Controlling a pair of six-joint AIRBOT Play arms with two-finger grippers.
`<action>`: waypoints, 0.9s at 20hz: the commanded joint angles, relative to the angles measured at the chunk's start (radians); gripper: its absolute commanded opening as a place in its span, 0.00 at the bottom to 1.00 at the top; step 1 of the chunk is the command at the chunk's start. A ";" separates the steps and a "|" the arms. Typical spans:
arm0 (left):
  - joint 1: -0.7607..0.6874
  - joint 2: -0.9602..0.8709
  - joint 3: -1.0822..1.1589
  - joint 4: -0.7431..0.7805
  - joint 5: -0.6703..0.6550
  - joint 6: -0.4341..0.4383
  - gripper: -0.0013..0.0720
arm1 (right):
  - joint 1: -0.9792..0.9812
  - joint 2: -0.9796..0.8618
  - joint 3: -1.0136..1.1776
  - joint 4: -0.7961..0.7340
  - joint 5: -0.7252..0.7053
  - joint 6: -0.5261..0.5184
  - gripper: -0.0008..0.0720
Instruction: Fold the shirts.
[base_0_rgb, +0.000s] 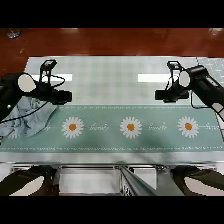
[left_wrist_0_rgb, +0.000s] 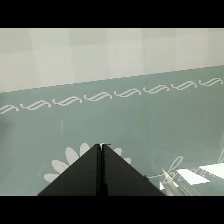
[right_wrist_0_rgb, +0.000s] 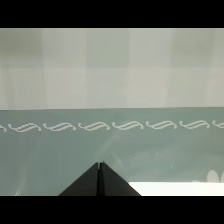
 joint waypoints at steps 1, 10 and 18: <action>0.001 -0.001 0.000 0.000 0.000 0.000 0.06 | 0.000 -0.001 0.000 0.000 -0.001 0.000 0.03; 0.018 -0.007 0.002 0.269 0.226 0.000 0.98 | 0.000 -0.005 0.000 -0.004 -0.060 -0.011 0.86; 0.538 -0.089 0.003 0.477 0.137 -0.284 0.98 | 0.001 -0.005 0.000 0.039 -0.029 -0.068 0.86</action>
